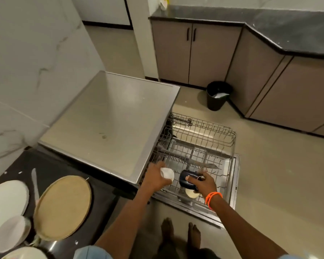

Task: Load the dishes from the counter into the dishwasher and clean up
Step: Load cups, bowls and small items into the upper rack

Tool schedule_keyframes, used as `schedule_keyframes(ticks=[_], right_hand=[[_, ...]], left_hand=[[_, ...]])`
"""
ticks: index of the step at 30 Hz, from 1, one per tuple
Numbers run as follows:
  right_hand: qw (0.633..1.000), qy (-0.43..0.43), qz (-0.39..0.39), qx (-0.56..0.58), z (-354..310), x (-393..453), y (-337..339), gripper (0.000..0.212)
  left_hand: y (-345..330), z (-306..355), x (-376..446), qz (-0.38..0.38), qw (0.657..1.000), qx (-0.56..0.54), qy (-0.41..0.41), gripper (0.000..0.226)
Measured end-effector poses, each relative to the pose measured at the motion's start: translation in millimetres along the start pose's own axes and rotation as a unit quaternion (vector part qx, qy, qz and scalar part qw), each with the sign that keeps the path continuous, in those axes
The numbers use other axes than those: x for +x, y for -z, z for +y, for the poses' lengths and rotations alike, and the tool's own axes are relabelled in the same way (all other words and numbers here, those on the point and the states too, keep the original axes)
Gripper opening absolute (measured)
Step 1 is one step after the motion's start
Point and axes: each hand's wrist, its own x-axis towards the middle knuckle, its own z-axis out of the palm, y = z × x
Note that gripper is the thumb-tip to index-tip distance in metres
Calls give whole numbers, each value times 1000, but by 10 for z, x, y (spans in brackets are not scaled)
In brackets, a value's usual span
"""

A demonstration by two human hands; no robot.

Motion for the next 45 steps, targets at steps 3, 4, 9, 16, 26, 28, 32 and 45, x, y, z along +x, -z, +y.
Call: schedule_keyframes(ticks=[3,4,9,16,26,28,32,45], right_hand=[[992,31,26,-121,40,117,-85,63],[986,45,29,-159,36,156,-100,65],[942,79,3,-325,174,605,-359,73],[883,106,-54,-455,431,1224,-746,69],[829,137,-50,-540,833,1616,-1069,67],[829,130,-47,-542,898,1634,-1100,67],[832,117,-41,-541,969,1656,-1152,67],[836,127,-27,-533,1102,1671,-1230,70]], left_hand=[[-274,-88,321,-37,999,1,22,69],[-340,-99,413,-50,998,0,33,69],[-643,-433,972,-90,992,-8,83,65],[-987,-789,1547,-69,992,61,81,60],[-1345,-1106,1908,-102,977,178,48,63],[-1404,-1163,1890,-113,974,193,47,64],[-1469,-1311,1878,-116,973,192,48,68],[-1562,-1418,1982,-121,972,194,49,67]])
